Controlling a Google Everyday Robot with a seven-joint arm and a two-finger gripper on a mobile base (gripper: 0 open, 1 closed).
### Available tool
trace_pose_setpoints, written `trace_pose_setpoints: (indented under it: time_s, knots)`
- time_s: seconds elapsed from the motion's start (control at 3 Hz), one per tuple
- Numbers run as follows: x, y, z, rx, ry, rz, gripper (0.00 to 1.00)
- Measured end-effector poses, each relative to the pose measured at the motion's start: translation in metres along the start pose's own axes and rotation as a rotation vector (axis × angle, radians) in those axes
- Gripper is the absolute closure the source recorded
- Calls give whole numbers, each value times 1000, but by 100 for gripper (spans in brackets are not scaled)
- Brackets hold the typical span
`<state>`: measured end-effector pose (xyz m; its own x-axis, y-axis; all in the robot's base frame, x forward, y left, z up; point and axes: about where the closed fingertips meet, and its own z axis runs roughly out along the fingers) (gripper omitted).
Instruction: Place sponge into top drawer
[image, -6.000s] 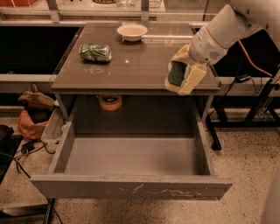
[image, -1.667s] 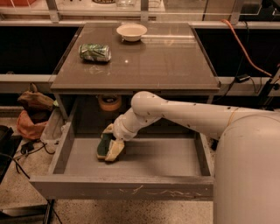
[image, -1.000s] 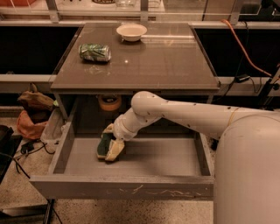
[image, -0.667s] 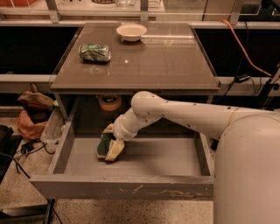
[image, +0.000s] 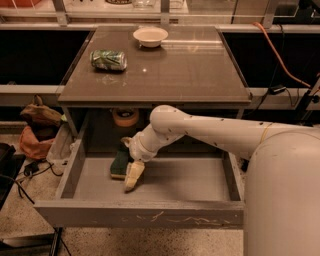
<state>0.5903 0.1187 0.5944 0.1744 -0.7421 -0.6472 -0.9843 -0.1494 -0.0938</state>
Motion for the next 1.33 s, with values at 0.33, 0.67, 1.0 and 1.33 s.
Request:
trace_pose_setpoints:
  time_s: [0.33, 0.67, 1.0, 1.33]
  knots:
    - [0, 0, 0, 0, 0, 0, 0]
    - [1, 5, -25, 28, 18, 19, 0]
    - [14, 20, -88, 121, 88, 81, 0]
    - [18, 41, -169, 230, 179, 133, 0]
